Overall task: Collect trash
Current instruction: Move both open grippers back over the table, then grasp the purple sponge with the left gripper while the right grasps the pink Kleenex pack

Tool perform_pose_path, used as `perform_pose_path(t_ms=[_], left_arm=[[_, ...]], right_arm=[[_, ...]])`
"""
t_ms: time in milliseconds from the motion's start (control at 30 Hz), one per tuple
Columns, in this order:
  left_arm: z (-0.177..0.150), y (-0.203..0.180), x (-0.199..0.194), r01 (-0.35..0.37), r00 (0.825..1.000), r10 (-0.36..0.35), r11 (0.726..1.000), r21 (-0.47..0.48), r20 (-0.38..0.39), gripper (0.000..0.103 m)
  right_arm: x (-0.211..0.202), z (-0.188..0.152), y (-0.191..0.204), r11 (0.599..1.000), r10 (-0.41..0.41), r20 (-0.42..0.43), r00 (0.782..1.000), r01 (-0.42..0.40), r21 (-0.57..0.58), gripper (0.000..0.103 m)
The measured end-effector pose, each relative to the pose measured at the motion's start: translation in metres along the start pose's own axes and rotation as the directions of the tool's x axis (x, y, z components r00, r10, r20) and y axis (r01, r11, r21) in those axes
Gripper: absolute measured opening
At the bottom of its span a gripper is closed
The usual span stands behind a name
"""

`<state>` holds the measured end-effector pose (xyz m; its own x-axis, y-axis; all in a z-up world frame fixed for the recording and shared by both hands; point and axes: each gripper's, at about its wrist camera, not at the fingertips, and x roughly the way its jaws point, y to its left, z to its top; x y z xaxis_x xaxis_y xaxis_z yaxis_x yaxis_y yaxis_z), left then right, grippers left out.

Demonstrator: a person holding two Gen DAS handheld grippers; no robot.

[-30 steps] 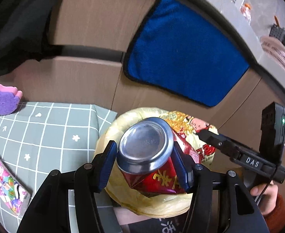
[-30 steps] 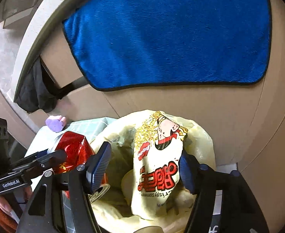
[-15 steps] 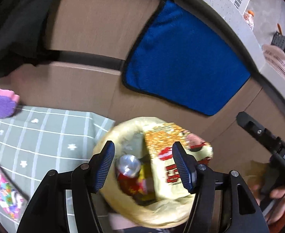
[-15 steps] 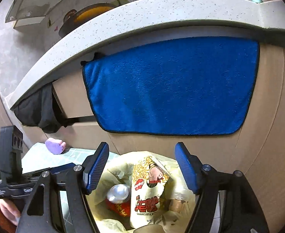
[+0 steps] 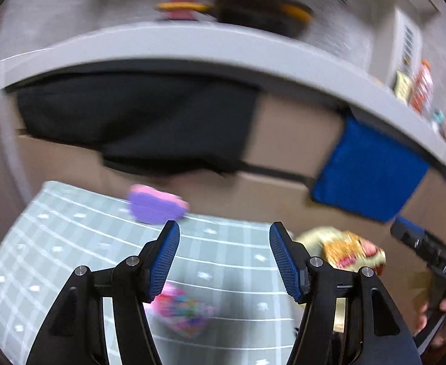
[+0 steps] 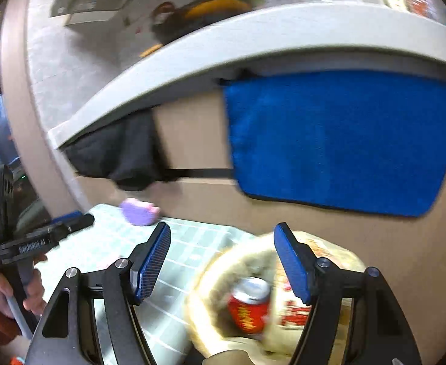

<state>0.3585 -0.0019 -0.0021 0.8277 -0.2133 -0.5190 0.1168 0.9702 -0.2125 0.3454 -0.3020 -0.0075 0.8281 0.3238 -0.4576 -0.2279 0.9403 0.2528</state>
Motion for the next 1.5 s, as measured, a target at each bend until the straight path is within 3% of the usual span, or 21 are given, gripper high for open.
perform_pose_path(t_ms=[133, 267, 367, 500, 733, 933, 1100, 1200, 1300, 1500], left_arm=[[0.014, 0.056, -0.037, -0.08, 0.996, 0.083, 0.995, -0.065, 0.037, 0.062], [0.017, 0.105, -0.058, -0.137, 0.988, 0.143, 0.986, -0.1, 0.057, 0.062], [0.012, 0.139, -0.046, -0.11, 0.994, 0.11, 0.984, -0.138, -0.003, 0.062], [-0.001, 0.166, -0.012, -0.04, 0.997, 0.03, 0.988, -0.151, -0.07, 0.06], [-0.003, 0.163, 0.088, 0.039, 0.997, -0.039, 0.999, 0.007, -0.071, 0.057], [0.011, 0.162, 0.168, 0.105, 0.99, -0.106, 0.994, -0.01, -0.097, 0.057], [0.023, 0.153, 0.216, 0.107, 0.986, -0.092, 0.988, 0.107, -0.136, 0.057], [0.03, 0.159, 0.233, 0.171, 0.973, -0.149, 0.979, 0.113, -0.175, 0.057], [0.029, 0.161, 0.244, 0.261, 0.942, -0.221, 0.956, 0.134, -0.254, 0.057], [0.027, 0.151, 0.248, 0.335, 0.913, -0.278, 0.929, 0.158, -0.299, 0.057]], right_arm=[[0.018, 0.014, 0.046, 0.998, 0.044, -0.026, 0.999, -0.045, -0.032, 0.068], [0.039, 0.018, 0.087, 0.987, 0.146, -0.069, 0.987, -0.15, -0.061, 0.068], [0.065, 0.014, 0.12, 0.967, 0.204, -0.123, 0.971, -0.219, -0.128, 0.068], [0.098, 0.002, 0.139, 0.956, 0.211, -0.177, 0.961, -0.241, -0.168, 0.068], [0.144, -0.029, 0.119, 0.959, 0.226, -0.273, 0.935, -0.262, -0.105, 0.068], [0.153, -0.052, 0.082, 0.973, 0.191, -0.306, 0.933, -0.221, -0.067, 0.068], [0.16, -0.06, 0.059, 0.975, 0.201, -0.336, 0.92, -0.22, -0.017, 0.068], [0.165, -0.063, 0.051, 0.975, 0.209, -0.346, 0.915, -0.22, 0.007, 0.068], [0.164, -0.066, 0.045, 0.973, 0.22, -0.352, 0.91, -0.228, 0.019, 0.068], [0.173, -0.068, 0.046, 0.97, 0.235, -0.369, 0.899, -0.241, 0.031, 0.068]])
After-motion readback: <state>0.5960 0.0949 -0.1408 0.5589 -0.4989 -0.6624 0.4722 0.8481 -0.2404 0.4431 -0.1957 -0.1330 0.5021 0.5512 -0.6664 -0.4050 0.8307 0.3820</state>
